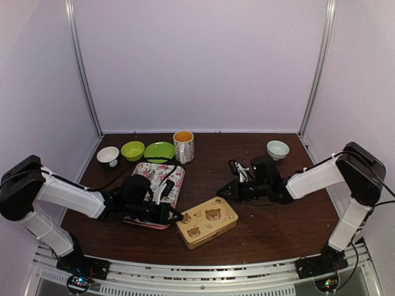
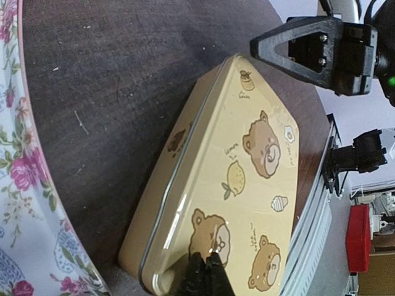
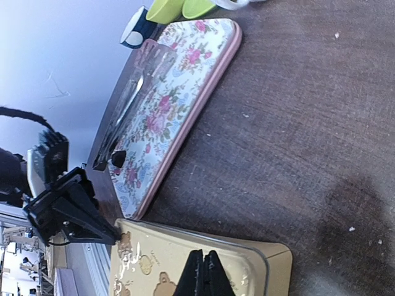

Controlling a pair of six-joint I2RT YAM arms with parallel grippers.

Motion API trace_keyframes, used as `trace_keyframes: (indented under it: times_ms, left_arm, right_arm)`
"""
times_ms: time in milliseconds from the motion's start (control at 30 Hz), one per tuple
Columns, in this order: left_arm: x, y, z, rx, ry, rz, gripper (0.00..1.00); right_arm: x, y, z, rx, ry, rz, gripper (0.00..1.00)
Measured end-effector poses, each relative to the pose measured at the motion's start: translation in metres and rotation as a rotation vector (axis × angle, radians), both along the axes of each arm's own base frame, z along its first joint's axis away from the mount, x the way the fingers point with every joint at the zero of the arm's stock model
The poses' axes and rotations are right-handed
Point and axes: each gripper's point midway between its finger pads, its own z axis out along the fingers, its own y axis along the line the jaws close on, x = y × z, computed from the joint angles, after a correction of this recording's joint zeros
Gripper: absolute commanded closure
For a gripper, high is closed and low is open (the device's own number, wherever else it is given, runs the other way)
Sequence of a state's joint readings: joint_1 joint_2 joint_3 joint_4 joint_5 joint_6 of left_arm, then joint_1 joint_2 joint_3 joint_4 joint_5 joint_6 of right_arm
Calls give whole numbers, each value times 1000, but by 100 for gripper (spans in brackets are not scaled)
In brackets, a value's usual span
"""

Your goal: Pack the chocolate

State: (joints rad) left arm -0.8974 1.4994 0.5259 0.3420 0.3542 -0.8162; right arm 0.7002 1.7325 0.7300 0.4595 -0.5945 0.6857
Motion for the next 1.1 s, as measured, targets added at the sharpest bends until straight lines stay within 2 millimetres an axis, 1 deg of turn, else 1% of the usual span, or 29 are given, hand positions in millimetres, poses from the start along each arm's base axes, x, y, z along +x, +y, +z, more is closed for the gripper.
trace_keyframes:
  times_ms: [100, 133, 233, 300, 367, 400, 600, 667, 700, 800, 900, 933, 1000, 1100]
  left_arm:
    - [3, -4, 0, -16, -4, 8, 100]
    - [3, -4, 0, -17, -4, 11, 100]
    - [2, -1, 2, -4, -6, 22, 100]
    - [-1, 2, 5, 6, -7, 25, 100]
    - [-6, 0, 11, 7, -12, 14, 100]
    - [-10, -3, 15, 6, -17, 2, 100]
    - [-43, -40, 52, -24, -79, -132, 100]
    - [-52, -46, 55, -30, -93, -169, 100]
    - [-55, -47, 53, -27, -93, -180, 100]
    - [-59, -49, 38, 5, -75, -201, 100]
    - [-62, -48, 8, 68, -30, -213, 100]
    - [-63, -47, 3, 83, -22, -219, 100]
    - [-64, -50, 5, 90, -30, -233, 100]
    - [-64, -58, 23, 86, -64, -257, 100]
  right_arm:
    - [-2, -1, 24, 31, -34, 7, 100]
    - [-3, -1, 36, 48, -53, 10, 100]
    - [-7, -1, 63, 92, -105, 18, 100]
    - [-13, -4, 70, 109, -122, 25, 100]
    - [-24, -8, 64, 108, -112, 34, 100]
    - [-32, -11, 57, 102, -98, 43, 100]
    - [-79, -30, 6, 39, 6, 86, 100]
    - [-88, -35, -5, 23, 27, 92, 100]
    - [-92, -37, -10, 17, 35, 93, 100]
    - [-89, -35, -12, 28, 21, 89, 100]
    - [-87, -34, -11, 36, 16, 87, 100]
    - [-87, -34, -9, 37, 15, 86, 100]
    - [-88, -35, -2, 43, 1, 85, 100]
    - [-88, -36, 21, 71, -59, 91, 100]
